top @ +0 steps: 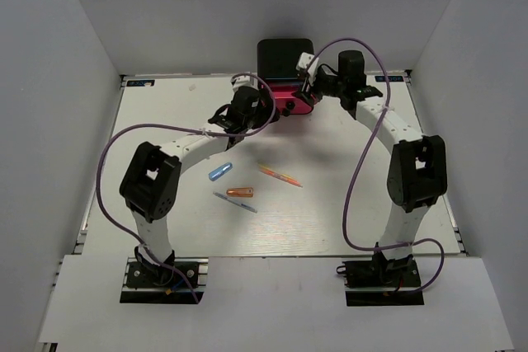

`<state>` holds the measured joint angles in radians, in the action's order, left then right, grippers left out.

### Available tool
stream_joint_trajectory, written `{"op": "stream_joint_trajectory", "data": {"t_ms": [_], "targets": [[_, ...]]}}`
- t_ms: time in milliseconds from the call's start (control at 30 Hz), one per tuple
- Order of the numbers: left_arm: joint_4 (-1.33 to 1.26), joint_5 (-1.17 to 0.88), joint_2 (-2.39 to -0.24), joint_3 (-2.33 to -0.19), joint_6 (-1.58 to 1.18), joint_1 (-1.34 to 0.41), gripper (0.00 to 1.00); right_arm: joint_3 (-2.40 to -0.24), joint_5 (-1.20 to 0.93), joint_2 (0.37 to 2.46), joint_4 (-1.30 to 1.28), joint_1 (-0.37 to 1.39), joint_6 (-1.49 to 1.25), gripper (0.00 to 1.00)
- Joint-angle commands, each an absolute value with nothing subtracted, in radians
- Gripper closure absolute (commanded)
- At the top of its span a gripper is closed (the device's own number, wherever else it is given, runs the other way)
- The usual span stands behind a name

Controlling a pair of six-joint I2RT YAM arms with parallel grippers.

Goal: Sort the stationery into containers
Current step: Place the pen in the drawer, then close the drawer in the storage box.

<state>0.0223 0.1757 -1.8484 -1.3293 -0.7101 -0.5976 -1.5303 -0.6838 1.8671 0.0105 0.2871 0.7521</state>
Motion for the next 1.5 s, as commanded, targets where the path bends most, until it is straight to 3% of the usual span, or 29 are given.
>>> {"op": "stream_joint_trajectory", "data": {"t_ms": [0, 67, 100, 133, 167, 233, 767, 1200, 1300, 1367, 1400, 1433, 1467], "targets": [[0.015, 0.167, -1.879, -1.397, -0.726, -0.598, 0.22, -1.548, -0.692, 1.773, 0.084, 0.275, 0.670, 0.38], [0.015, 0.167, -1.910, -1.426, -0.747, -0.598, 0.25, -1.502, -0.689, 1.741, 0.139, 0.272, 0.624, 0.43], [0.006, 0.167, -1.922, -1.436, -0.747, -0.598, 0.33, -1.470, -0.671, 1.691, 0.152, 0.270, 0.597, 0.48], [0.006, 0.167, -1.933, -1.446, -0.747, -0.598, 0.37, -1.432, -0.628, 1.674, 0.210, 0.271, 0.551, 0.65], [0.006, 0.167, -1.956, -1.469, -0.756, -0.589, 0.46, -1.408, -0.597, 1.623, 0.231, 0.267, 0.514, 0.72], [0.006, 0.167, -1.983, -1.512, -0.756, -0.589, 0.49, -1.332, -0.571, 1.576, 0.276, 0.255, 0.485, 0.81], [0.031, 0.287, -2.126, -1.726, -0.943, -0.589, 0.47, -0.919, -0.543, 1.272, 0.222, 0.166, 0.479, 0.82], [0.051, 0.265, -2.201, -1.829, -1.006, -0.589, 0.39, -0.854, -0.558, 1.220, 0.199, 0.114, 0.476, 0.84], [0.031, 0.255, -2.158, -1.754, -1.006, -0.589, 0.45, -0.847, -0.566, 1.213, 0.190, 0.112, 0.483, 0.84], [-0.014, 0.244, -2.096, -1.651, -0.997, -0.589, 0.53, -0.841, -0.571, 1.216, 0.169, 0.109, 0.494, 0.65], [-0.032, 0.244, -2.073, -1.611, -0.997, -0.589, 0.54, -0.839, -0.574, 1.219, 0.160, 0.110, 0.492, 0.50], [-0.050, 0.233, -2.051, -1.535, -0.985, -0.589, 0.56, -0.833, -0.572, 1.221, 0.156, 0.110, 0.494, 0.12], [-0.079, 0.233, -2.016, -1.501, -0.985, -0.589, 0.60, -0.824, -0.569, 1.226, 0.155, 0.109, 0.492, 0.10]]}}
